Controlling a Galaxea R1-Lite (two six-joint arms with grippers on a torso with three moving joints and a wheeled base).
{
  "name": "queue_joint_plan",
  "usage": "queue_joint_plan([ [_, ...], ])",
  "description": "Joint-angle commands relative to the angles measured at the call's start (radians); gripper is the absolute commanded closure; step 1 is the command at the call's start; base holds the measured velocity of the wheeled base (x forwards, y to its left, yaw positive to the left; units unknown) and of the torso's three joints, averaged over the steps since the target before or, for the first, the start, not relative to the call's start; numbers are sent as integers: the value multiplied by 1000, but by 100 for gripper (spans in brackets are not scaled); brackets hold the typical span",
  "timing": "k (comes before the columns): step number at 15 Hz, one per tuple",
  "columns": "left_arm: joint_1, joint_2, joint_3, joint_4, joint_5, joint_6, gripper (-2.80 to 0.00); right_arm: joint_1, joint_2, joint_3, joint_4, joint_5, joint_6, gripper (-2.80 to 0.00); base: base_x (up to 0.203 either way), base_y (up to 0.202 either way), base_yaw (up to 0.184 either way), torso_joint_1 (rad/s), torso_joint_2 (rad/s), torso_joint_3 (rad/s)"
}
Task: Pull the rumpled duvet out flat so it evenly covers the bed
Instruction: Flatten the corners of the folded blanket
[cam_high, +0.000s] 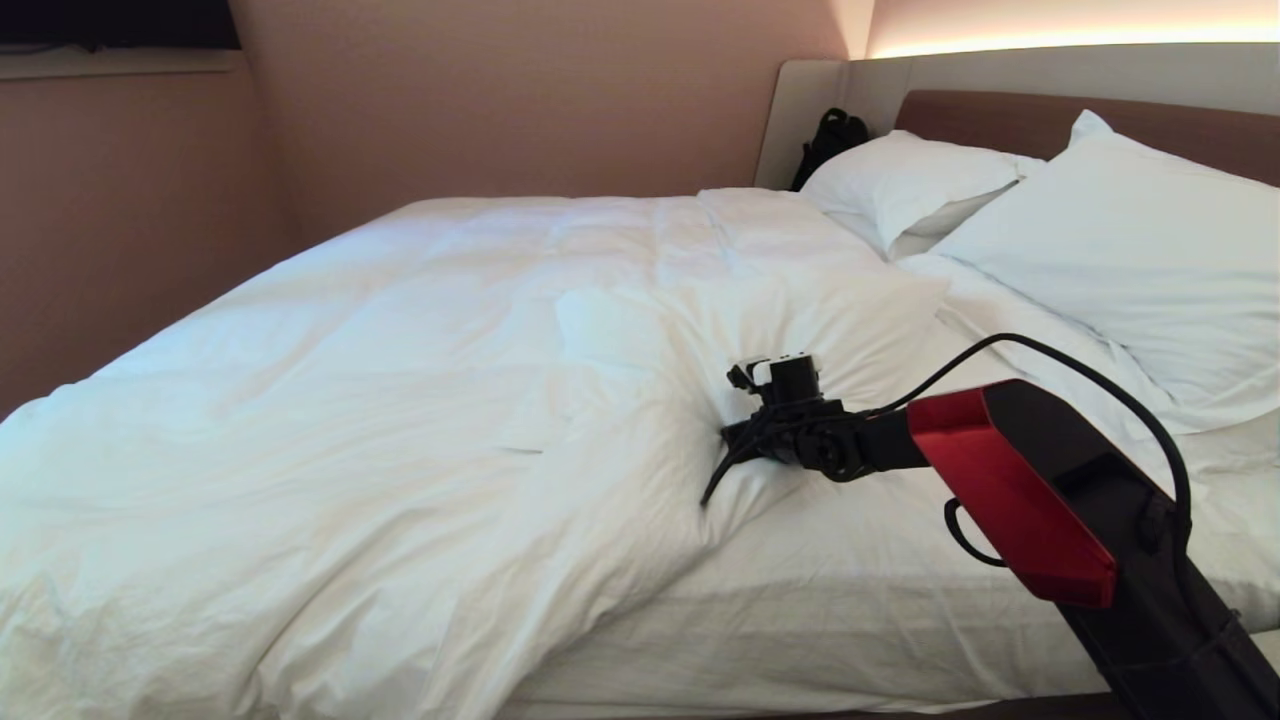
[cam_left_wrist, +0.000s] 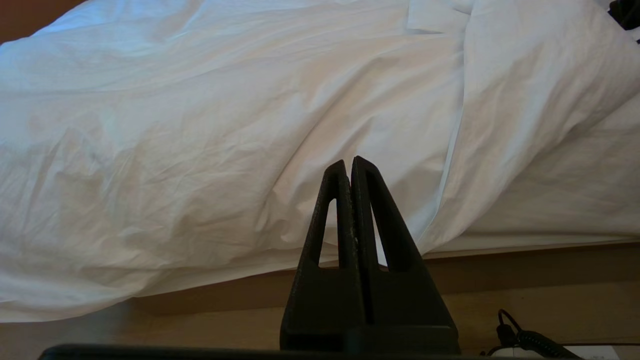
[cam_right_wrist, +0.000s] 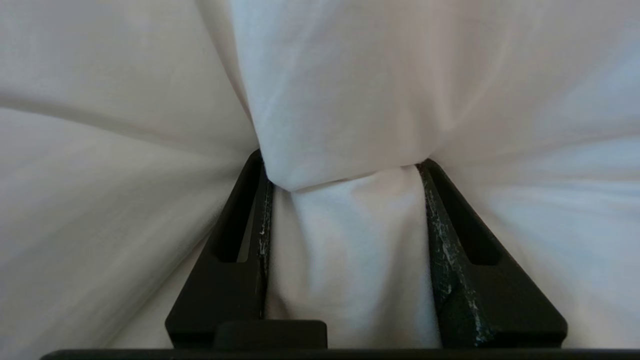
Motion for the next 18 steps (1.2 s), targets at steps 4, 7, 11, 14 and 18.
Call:
queue_joint_plan([
  [4, 0, 0, 0, 0, 0, 0, 0, -13, -125, 103, -7, -6, 29, 0, 0, 0, 0, 0, 0, 0],
  [7, 0, 0, 0, 0, 0, 0, 0, -43, -295, 270, -8, -7, 43, 0, 0, 0, 0, 0, 0, 0],
  [11, 0, 0, 0, 0, 0, 0, 0, -92, -463, 442, -14, -6, 48, 0, 0, 0, 0, 0, 0, 0],
  [14, 0, 0, 0, 0, 0, 0, 0, -118, -583, 588, -17, -4, 74, 0, 0, 0, 0, 0, 0, 0],
  [18, 0, 0, 0, 0, 0, 0, 0, -129, -670, 756, -88, -5, 84, 0, 0, 0, 0, 0, 0, 0],
])
